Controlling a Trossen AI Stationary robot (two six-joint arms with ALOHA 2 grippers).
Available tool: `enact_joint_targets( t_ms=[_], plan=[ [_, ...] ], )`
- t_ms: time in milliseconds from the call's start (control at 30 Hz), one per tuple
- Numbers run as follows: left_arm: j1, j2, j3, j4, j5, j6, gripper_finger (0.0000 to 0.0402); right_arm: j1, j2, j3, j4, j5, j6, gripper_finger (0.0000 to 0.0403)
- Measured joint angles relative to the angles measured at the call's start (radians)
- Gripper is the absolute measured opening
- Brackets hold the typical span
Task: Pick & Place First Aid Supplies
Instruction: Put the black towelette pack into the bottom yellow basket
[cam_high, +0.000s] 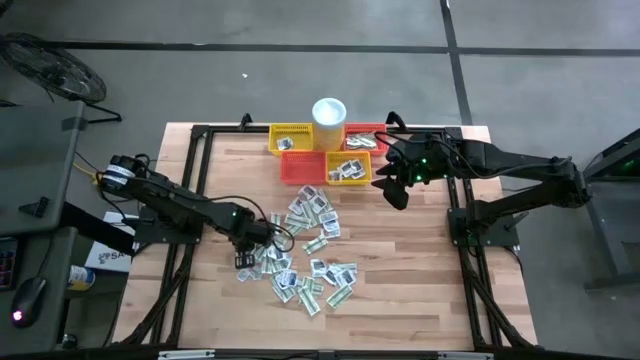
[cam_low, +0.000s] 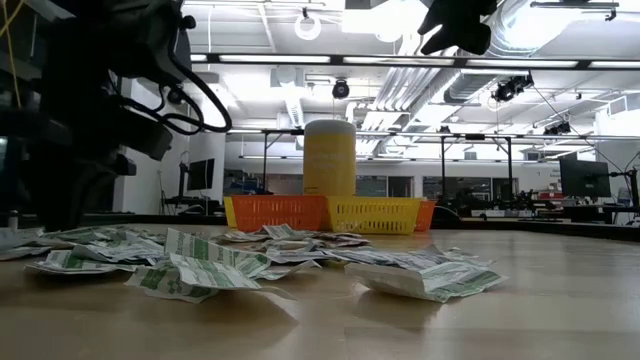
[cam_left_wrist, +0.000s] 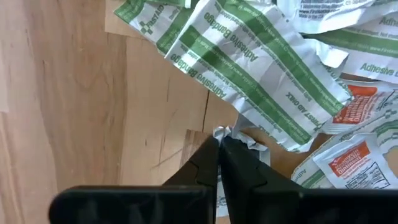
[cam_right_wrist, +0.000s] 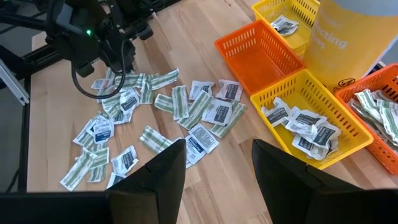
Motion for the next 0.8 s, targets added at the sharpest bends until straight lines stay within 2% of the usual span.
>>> enact_joint_targets(
  t_ms=[200, 333, 667, 800],
  plan=[
    [0.000, -0.075, -0.007, 0.008, 0.059, -0.062, 0.0002, 0.000, 0.000, 0.000, 0.000, -0.008, 0.004, 0.0177],
    [0.007, -0.151, -0.006, 0.004, 0.058, -0.114, 0.0001, 0.003, 0.000, 0.000, 0.001, -0.032, 0.011, 0.0177],
    [0.007, -0.305, -0.005, -0.015, -0.057, -0.248, 0.0000, 0.077, 0.001, 0.000, 0.049, -0.041, -0.014, 0.0177],
    [0.007, -0.362, -0.005, 0.017, -0.172, -0.312, 0.0000, 0.112, 0.001, 0.000, 0.114, 0.011, -0.020, 0.0177]
  ],
)
